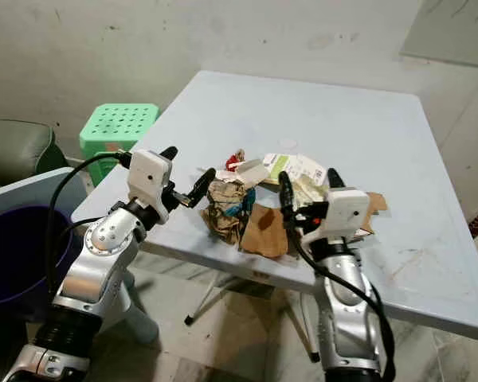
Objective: Picking trash to rubbish bin
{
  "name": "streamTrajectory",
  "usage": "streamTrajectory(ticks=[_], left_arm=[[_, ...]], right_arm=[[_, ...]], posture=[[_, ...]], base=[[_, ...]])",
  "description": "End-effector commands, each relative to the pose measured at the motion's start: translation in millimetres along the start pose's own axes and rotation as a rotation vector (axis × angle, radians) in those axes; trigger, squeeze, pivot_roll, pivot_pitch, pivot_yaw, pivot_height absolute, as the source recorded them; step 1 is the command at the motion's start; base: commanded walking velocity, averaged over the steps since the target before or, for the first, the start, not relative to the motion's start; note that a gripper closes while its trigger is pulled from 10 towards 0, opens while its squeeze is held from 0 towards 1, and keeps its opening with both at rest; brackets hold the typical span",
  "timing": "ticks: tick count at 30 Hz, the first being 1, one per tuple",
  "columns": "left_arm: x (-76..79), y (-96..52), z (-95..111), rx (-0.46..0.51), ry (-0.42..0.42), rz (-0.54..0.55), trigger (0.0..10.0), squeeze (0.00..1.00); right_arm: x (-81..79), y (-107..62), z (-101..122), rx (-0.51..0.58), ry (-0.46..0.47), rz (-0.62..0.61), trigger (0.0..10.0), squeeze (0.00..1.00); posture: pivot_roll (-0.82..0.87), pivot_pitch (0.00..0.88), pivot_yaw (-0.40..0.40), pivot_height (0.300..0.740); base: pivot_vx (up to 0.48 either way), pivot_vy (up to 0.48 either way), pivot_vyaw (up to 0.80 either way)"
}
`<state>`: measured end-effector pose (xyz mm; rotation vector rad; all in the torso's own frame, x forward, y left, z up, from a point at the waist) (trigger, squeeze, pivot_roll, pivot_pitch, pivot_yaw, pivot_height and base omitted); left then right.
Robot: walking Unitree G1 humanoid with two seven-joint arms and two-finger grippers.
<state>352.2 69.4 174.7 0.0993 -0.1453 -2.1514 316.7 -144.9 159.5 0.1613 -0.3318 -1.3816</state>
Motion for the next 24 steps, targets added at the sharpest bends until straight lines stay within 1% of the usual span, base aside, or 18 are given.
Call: streamTrajectory(ticks=[1,5,7,10,13,14,16,22,23,24], left_arm=[[5.7,3.1,-3.9,-0.015,0.028,-0.035,10.0,0.0],[6.5,5.5,-8.4,-0.031,0.02,-0.052,10.0,0.0],[5.9,8.5,-10.9,-0.042,0.031,-0.071,10.0,0.0],[3.9,11.2,-12.6,-0.052,0.037,-0.076,10.0,0.0],[1.5,16.8,-15.1,-0.066,0.049,-0.097,10.0,0.0],[-0.1,19.2,-15.9,-0.07,0.036,-0.099,10.0,0.0],[-0.6,20.4,-16.5,-0.072,0.036,-0.102,10.0,0.0],[1.3,26.7,-16.2,-0.076,0.04,-0.125,10.0,0.0],[4.8,32.6,-13.9,-0.069,0.046,-0.156,10.0,0.0],[6.5,34.8,-12.4,-0.064,0.053,-0.17,10.0,0.0]], right_arm=[[-0.2,-3.9,3.0,0.005,-0.002,0.037,10.0,0.0],[-0.9,-10.7,0.7,-0.013,-0.01,0.074,10.0,0.0],[-3.5,-18.3,-2.7,-0.039,0.006,0.105,10.0,0.0],[-4.7,-23.1,-4.3,-0.051,0.017,0.11,10.0,0.0],[-10.7,-31.6,-4.8,-0.067,0.027,0.135,10.0,0.0],[-13.9,-34.8,-3.8,-0.07,0.031,0.154,10.0,0.0],[-15.1,-37.0,-3.3,-0.074,0.032,0.16,10.0,0.0],[-22.2,-44.8,-2.9,-0.092,0.051,0.197,10.0,0.0],[-27.0,-49.1,-1.0,-0.097,0.061,0.216,10.0,0.0],[-29.2,-51.0,-0.1,-0.098,0.068,0.226,10.0,0.0]], posture=[[-0.07,0.061,0.012,0.74],[-0.08,0.07,0.012,0.74],[-0.08,0.08,0.012,0.74],[-0.09,0.089,0.015,0.74],[-0.11,0.106,0.018,0.74],[-0.11,0.111,0.018,0.74],[-0.11,0.12,0.018,0.74],[-0.12,0.139,0.021,0.74],[-0.14,0.153,0.029,0.74],[-0.14,0.154,0.032,0.74]], base=[[0.0,0.0,0.0],[0.0,0.0,0.0],[0.0,0.0,0.0],[0.0,0.0,0.0],[0.0,0.0,0.0],[0.0,0.0,0.0],[0.0,0.0,0.0],[0.0,0.0,0.0],[0.0,0.0,0.0],[0.0,0.0,0.0]])
Point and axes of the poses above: a point about 5 cm out from each wrist's last joint towards the gripper, its own y axis pointing out of the wrist towards the gripper, its own z axis along the axis of the wrist's last joint, x = y × z, the point moved 3 cm from there along y, pointing out of the wrist towards the gripper, and after that the axes turned 11 degrees about -y, right-handed, at the moved point
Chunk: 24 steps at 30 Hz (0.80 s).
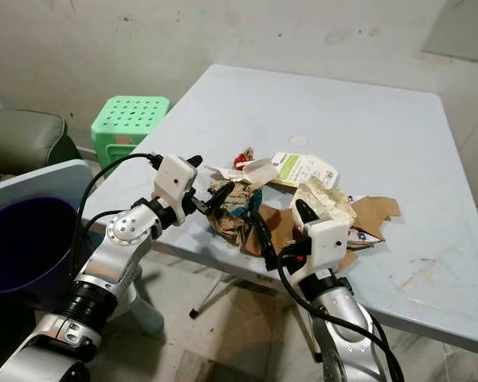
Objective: Picking trash to rubbish bin
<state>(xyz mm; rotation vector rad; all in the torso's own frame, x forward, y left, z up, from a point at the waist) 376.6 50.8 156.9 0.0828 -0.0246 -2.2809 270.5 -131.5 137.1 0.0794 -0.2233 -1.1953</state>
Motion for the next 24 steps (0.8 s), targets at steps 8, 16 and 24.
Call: streamTrajectory(ticks=[8,16,24], left_arm=[[9.2,19.7,31.8,0.088,0.023,-0.1,10.0,0.0],[15.9,28.5,37.0,0.107,0.002,-0.147,10.0,0.0],[27.8,33.1,32.3,0.091,-0.005,-0.205,10.0,0.0]], right_arm=[[-21.9,-11.4,2.7,-0.012,0.036,0.096,10.0,0.0],[-30.6,-16.4,3.3,-0.028,0.04,0.122,10.0,0.0],[-34.5,-21.1,4.3,-0.034,0.049,0.109,10.0,0.0]], posture=[[-0.17,0.16,0.045,0.74],[-0.19,0.16,0.06,0.74],[-0.22,0.173,0.078,0.74]], base=[[0.0,0.0,0.0],[0.0,0.0,0.0],[0.0,0.0,0.0]])
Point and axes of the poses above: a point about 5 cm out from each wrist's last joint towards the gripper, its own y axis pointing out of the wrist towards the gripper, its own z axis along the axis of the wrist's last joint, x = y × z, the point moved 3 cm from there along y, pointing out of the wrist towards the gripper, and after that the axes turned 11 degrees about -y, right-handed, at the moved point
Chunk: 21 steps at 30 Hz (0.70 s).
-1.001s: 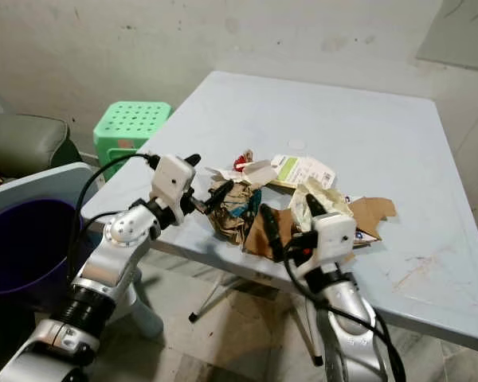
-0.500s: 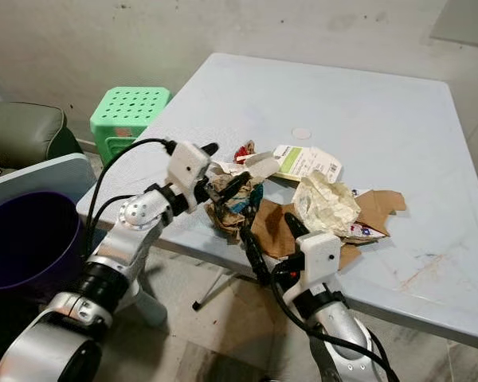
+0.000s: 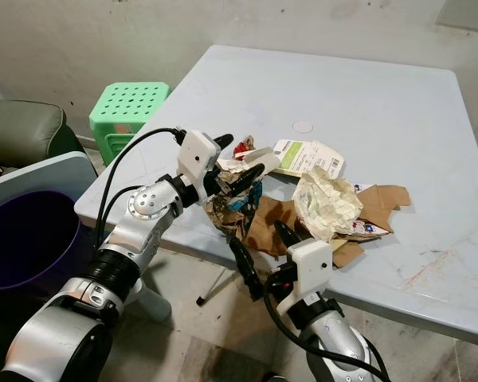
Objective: Picking trash to rubbish bin
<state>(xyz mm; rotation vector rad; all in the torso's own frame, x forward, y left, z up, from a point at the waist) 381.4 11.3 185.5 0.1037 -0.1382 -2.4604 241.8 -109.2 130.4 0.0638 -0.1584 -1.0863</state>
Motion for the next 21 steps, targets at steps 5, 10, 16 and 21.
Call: streamTrajectory(ticks=[5,10,16,21], left_arm=[[5.8,5.0,3.3,0.001,0.022,-0.048,10.0,0.0],[9.7,6.1,-0.4,-0.017,0.036,-0.072,10.0,0.0],[12.8,2.7,-11.2,-0.063,0.038,-0.095,10.0,0.0],[9.9,-5.9,-26.6,-0.141,-0.001,-0.1,0.0,0.0]], right_arm=[[-6.3,-5.1,2.3,-0.005,0.007,-0.008,10.0,0.0],[-7.7,-7.4,0.9,-0.019,0.008,-0.019,10.0,0.0],[-7.7,-8.8,0.6,-0.027,0.008,-0.035,10.0,0.0],[-9.2,-10.2,-1.0,-0.036,0.012,-0.04,10.0,0.0]], posture=[[-0.22,0.185,0.089,0.74],[-0.23,0.201,0.098,0.74],[-0.22,0.219,0.105,0.74],[-0.21,0.23,0.108,0.74]], base=[[0.0,0.0,0.0],[0.0,0.0,0.0],[0.0,0.0,0.0],[0.0,0.0,0.0]])
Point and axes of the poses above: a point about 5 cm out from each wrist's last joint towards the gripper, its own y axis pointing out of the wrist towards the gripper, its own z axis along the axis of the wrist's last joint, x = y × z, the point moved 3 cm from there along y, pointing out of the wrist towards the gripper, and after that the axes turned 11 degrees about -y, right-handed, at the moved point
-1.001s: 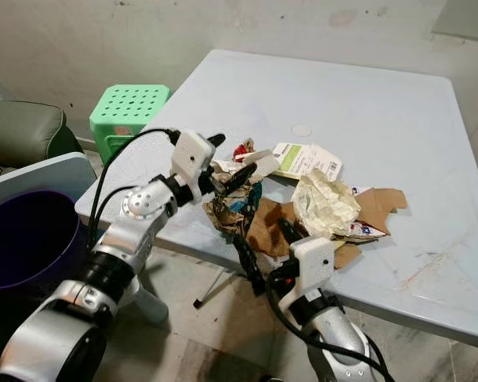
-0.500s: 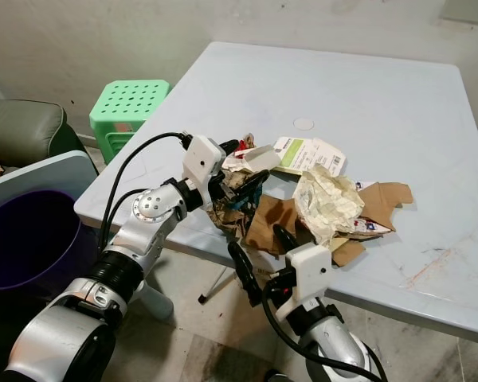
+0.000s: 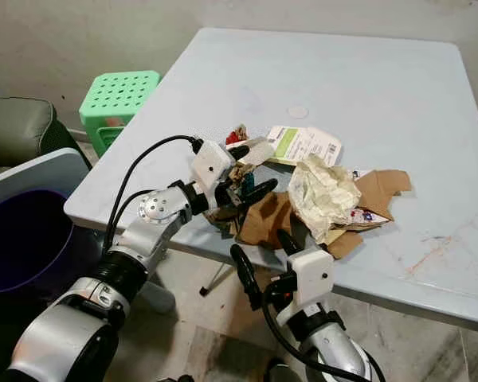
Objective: Picking trash to rubbish bin
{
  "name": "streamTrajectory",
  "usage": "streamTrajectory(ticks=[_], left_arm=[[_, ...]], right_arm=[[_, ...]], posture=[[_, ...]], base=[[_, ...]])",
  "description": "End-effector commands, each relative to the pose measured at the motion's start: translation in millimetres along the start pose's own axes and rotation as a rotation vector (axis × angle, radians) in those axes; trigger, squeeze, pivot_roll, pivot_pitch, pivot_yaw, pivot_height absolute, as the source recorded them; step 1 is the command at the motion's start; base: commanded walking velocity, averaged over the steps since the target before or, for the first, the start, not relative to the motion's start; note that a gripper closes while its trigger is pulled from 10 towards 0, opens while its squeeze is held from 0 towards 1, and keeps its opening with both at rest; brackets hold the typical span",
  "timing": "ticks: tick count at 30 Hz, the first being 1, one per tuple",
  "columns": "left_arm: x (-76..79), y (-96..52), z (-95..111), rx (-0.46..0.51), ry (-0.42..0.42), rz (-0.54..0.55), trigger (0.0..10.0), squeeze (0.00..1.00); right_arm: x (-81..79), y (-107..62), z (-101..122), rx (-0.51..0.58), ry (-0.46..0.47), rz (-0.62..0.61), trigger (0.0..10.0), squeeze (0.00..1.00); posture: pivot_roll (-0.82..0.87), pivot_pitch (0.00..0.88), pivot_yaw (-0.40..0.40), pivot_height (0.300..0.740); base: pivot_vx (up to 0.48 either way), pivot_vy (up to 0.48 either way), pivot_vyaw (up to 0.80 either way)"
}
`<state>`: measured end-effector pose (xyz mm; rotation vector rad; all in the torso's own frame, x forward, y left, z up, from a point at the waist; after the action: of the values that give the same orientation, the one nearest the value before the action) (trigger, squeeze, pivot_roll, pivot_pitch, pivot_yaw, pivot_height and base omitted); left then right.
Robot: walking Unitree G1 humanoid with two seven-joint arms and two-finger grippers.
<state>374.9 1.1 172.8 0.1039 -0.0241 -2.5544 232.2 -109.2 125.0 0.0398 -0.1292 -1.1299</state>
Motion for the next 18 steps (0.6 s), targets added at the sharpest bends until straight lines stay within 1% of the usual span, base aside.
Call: streamTrajectory(ticks=[1,3,5,10,11,18], left_arm=[[-1.3,-8.1,-14.8,-0.054,-0.039,-0.012,0.0,0.0],[-2.9,-9.1,-13.4,-0.043,-0.058,-0.008,0.0,0.0],[-6.2,-10.7,-13.3,-0.051,-0.041,0.008,0.0,0.0],[-8.8,-12.9,-12.3,-0.051,-0.034,0.014,0.0,0.0],[-11.0,-14.3,-9.4,-0.038,-0.039,0.02,0.0,0.0],[-14.8,-15.4,-6.8,-0.034,-0.048,0.032,0.0,0.0]], right_arm=[[-4.5,-1.5,2.4,-0.001,0.003,0.001,10.0,0.0],[-4.6,-1.1,2.1,-0.002,0.006,0.002,10.0,0.0],[-4.5,-0.1,1.8,-0.003,0.007,0.004,10.0,0.0],[-4.7,1.1,1.1,-0.003,0.008,0.007,10.0,0.0],[-5.0,1.8,1.2,-0.003,0.009,0.011,10.0,0.0],[-5.1,3.9,2.0,0.002,0.007,0.017,10.0,0.0]], posture=[[-0.21,0.23,0.108,0.74],[-0.2,0.232,0.104,0.74],[-0.19,0.235,0.102,0.74],[-0.18,0.235,0.098,0.74],[-0.18,0.234,0.097,0.74],[-0.17,0.229,0.094,0.74]], base=[[0.0,0.0,0.0],[0.0,0.0,0.0],[0.0,0.0,0.0],[0.0,0.0,0.0],[0.0,0.0,0.0],[0.0,0.0,0.0]])
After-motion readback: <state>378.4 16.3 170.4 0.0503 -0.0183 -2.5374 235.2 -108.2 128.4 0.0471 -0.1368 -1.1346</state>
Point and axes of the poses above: a point about 5 cm out from each wrist's last joint towards the gripper, its own y axis pointing out of the wrist towards the gripper, its own z axis along the axis of the wrist's last joint, x = y × z, the point moved 3 cm from there along y, pointing out of the wrist towards the gripper, and after that the axes turned 11 degrees about -y, right-handed, at the moved point
